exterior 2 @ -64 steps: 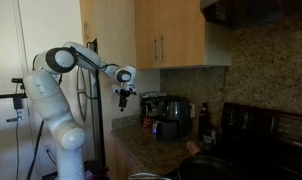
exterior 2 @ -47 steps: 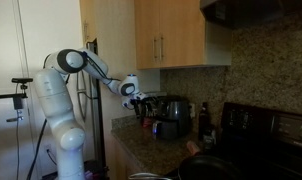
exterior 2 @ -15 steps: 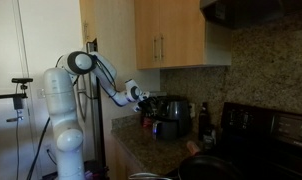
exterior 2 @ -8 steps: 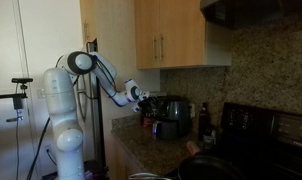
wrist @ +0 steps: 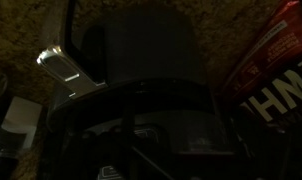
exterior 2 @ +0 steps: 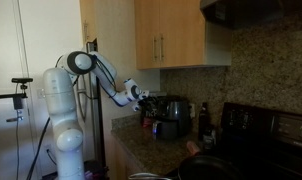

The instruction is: Turn on the air fryer

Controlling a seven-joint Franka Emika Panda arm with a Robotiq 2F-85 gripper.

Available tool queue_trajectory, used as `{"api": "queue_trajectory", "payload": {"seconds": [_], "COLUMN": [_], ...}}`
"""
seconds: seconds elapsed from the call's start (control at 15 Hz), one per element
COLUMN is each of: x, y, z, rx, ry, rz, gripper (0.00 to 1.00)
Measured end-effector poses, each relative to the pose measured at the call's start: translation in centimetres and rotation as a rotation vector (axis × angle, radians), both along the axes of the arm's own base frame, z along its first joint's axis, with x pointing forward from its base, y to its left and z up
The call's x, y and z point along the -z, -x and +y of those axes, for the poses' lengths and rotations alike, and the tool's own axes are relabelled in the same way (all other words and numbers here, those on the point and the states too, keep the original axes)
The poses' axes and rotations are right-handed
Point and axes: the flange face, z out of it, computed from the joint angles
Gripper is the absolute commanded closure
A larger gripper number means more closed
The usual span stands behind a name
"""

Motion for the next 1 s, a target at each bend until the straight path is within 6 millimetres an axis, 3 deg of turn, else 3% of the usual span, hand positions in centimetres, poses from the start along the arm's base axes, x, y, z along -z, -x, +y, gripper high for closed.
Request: {"api": "queue_trajectory", "payload": {"seconds": [0.53,0.8,1.0], "x": [-0.6,-4.1,-4.9], "y": [-0.4,-4.3,-5.8], "z": [0.2,0.6,0.7], "rx": [0.064,0.106,0.117], "ry": [-0.048,-0.076,-0.085], "rz": [-0.015,-0.078,-0.090], "gripper": [0.00,0.00,0.00]}}
